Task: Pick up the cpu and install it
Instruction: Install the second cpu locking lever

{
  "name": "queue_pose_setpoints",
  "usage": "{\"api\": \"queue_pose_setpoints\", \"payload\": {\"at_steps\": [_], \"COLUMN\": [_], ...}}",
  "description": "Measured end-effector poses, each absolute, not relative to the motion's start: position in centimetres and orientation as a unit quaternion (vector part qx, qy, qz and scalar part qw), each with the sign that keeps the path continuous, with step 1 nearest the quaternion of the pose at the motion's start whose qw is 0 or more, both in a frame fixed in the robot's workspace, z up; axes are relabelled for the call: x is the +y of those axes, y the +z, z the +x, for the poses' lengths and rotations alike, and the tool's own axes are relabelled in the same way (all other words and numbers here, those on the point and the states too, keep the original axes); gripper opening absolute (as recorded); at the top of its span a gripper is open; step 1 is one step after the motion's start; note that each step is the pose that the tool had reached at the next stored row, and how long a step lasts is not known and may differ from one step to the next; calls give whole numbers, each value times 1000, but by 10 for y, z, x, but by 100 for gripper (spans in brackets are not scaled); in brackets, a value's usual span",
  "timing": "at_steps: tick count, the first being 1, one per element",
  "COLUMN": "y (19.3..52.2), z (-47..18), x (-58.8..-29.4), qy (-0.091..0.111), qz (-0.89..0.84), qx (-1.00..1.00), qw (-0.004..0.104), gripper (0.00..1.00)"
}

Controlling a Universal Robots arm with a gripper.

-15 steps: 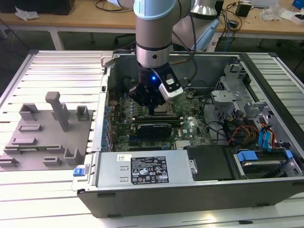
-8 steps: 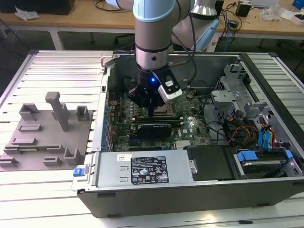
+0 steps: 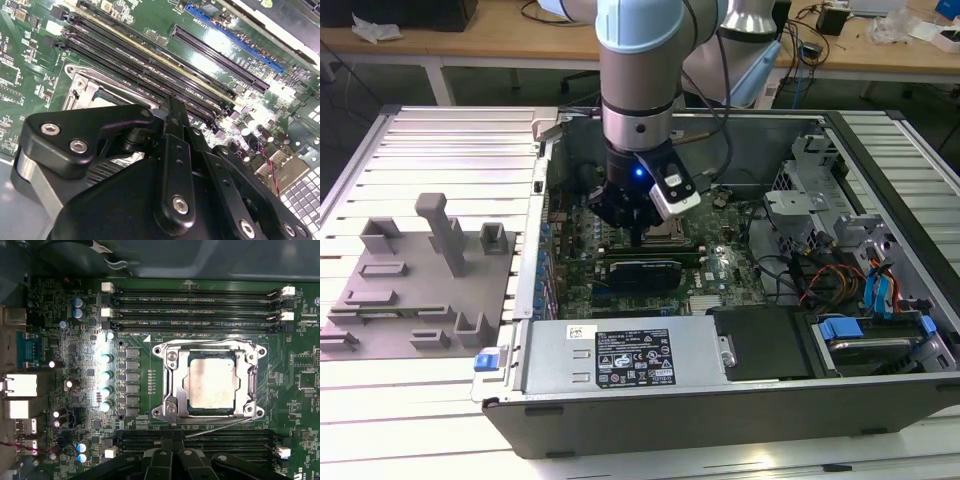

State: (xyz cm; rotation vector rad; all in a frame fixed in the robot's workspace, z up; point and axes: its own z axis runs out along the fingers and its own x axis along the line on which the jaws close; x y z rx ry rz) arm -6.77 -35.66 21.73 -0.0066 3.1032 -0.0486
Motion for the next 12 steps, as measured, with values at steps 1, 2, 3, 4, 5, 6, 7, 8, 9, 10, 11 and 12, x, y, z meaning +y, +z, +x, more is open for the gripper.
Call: {"api": "queue_pose_setpoints", "payload": {"at_steps": [1, 2, 3, 4, 5, 6, 7, 8, 9, 10, 11, 12], "y": [217, 216, 216, 215, 215, 214, 214, 214, 213, 212, 212, 212], "z": [-68, -68, -69, -69, -70, -70, -70, -70, -70, -71, -71, -71], "x": [-357, -358, -359, -359, -360, -360, -361, -361, -362, -363, -364, -365], "qy": [-14, -9, -4, 1, 5, 8, 11, 13, 16, 19, 21, 22], "qz": [-2, -2, -2, -2, -2, -2, -2, -2, -1, -1, -1, -1], "qx": [1000, 1000, 1000, 1000, 1000, 1000, 1000, 1000, 1000, 999, 999, 999], "qw": [19, 20, 21, 22, 23, 23, 24, 24, 25, 25, 25, 25], "gripper": [11, 11, 11, 11, 11, 11, 11, 11, 11, 11, 11, 11]}}
